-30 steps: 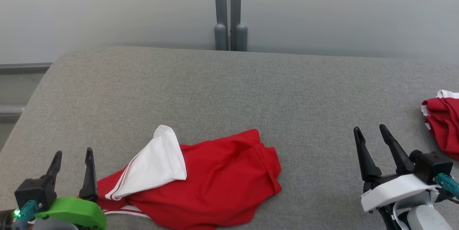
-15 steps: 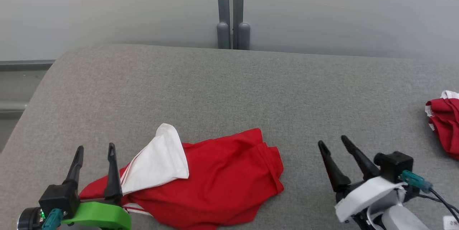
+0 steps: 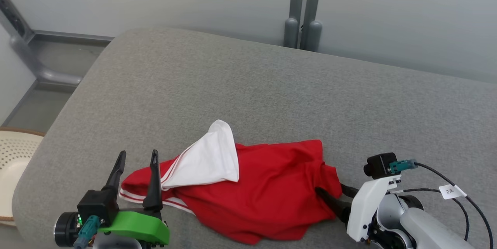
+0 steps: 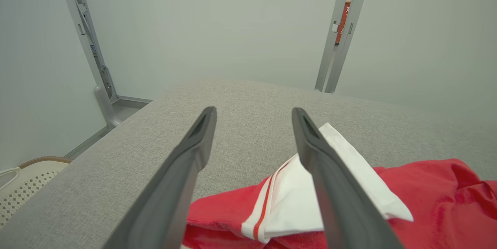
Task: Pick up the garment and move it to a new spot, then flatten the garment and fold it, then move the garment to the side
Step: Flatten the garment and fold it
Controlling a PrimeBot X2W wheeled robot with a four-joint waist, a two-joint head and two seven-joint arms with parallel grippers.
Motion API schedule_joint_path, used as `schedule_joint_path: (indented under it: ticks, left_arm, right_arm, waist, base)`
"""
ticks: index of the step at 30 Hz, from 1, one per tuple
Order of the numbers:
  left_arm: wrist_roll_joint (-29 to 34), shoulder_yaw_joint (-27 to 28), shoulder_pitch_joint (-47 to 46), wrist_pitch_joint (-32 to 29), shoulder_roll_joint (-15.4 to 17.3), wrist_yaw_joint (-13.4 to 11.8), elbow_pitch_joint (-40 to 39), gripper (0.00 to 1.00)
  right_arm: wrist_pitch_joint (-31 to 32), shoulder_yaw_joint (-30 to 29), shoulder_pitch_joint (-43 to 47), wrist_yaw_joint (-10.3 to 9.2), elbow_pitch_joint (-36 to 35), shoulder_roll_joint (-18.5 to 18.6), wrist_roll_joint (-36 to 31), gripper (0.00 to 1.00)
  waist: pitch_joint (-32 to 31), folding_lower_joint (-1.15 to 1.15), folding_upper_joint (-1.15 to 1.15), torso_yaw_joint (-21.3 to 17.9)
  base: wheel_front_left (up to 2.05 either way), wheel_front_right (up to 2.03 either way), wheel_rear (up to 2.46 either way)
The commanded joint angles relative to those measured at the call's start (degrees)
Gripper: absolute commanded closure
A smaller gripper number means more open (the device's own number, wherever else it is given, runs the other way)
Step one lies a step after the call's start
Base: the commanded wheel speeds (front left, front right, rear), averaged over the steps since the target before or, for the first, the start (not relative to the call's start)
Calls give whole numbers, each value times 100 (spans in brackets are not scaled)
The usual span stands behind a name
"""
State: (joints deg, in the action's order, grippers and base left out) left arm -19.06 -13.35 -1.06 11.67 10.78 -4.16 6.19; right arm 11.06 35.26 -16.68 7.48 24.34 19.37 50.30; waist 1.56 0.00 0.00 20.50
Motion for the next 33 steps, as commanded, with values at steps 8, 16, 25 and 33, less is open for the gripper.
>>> schedule_joint_path:
  ticks: [8, 16, 25, 33]
  left_arm:
    - [-105, -92, -146, 114, -98, 86, 249, 0]
    - [-83, -110, -172, 135, -28, 102, 301, 0]
    - [-12, -327, -461, 188, -201, 180, 192, 0]
    - [3, -650, -1027, 312, -568, 345, 316, 0]
  right_arm:
    - [60, 235, 151, 3, 9, 294, 502, 100]
    - [-580, 331, -144, 3, -518, 401, 813, 100]
    - [-664, 253, -1277, 3, -1109, 1200, 1081, 100]
    - [-520, 546, -3136, 3, -184, 1412, 897, 100]
  waist:
    - [48, 0, 0, 458]
    - [-5, 0, 0, 294]
    - [650, 0, 0, 198]
    - [1627, 0, 0, 654]
  base:
    - [0, 0, 0]
    - [0, 0, 0]
    - [0, 0, 0]
    - [0, 0, 0]
